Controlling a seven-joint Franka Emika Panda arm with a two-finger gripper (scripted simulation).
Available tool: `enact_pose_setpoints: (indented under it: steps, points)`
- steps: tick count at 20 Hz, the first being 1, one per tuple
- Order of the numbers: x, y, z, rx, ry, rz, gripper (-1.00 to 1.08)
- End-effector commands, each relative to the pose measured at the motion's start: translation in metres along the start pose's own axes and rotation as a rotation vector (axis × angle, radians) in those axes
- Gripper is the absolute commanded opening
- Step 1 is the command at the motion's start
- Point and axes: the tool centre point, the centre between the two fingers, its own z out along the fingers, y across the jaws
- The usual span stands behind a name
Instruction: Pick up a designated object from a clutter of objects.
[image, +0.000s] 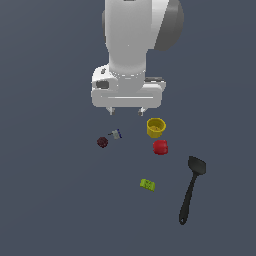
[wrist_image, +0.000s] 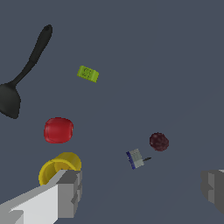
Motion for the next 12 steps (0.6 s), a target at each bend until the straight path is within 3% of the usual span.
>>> enact_pose_setpoints:
  steps: [1,12]
  points:
    - [0.0000,0.0000,0.0000,0.000,0.000,0.000,1.00]
    - [-0.0057,-0.0015,0.0091,-0.003,-0.041,-0.033,1.00]
